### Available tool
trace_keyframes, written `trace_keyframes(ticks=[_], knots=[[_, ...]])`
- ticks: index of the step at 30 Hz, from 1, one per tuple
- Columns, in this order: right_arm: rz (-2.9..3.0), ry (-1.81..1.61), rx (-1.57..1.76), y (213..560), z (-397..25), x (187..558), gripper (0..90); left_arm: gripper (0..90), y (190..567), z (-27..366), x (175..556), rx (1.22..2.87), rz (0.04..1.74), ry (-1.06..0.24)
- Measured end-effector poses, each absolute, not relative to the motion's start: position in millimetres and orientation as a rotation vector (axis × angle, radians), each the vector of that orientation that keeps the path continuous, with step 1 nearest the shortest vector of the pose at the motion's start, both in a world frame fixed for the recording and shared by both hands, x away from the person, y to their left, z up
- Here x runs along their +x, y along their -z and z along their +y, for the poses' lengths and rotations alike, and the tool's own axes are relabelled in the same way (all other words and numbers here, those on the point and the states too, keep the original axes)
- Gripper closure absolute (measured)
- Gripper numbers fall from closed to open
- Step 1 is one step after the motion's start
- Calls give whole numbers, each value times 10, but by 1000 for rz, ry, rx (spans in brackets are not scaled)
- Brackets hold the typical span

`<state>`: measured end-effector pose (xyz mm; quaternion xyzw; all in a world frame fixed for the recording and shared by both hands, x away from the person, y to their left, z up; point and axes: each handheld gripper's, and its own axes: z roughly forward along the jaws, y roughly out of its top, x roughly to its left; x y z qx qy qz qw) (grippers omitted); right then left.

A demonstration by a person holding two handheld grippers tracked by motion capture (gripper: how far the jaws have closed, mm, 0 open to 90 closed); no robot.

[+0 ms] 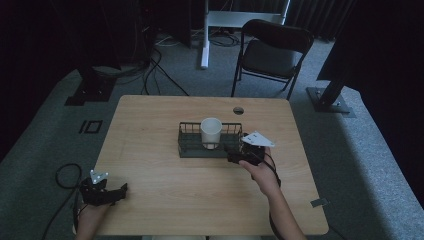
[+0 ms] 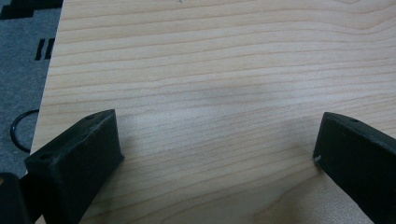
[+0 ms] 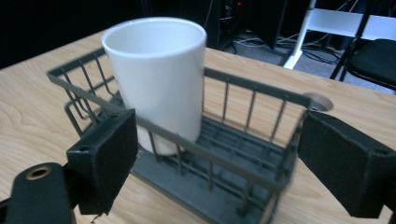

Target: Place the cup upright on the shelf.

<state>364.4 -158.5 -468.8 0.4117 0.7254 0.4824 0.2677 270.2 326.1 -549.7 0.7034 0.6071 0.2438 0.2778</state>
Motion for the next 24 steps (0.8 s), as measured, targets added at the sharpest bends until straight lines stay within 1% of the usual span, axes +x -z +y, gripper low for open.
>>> trace_keyframes(ticks=[17,24], knots=[[1951,-1257,1180,4929,-1902,3486,122,9,5497,3261,2702,1888,1630,-655],[1947,-1215,1234,5082,-2086,3428,123,9,5497,3261,2702,1888,1630,-655]])
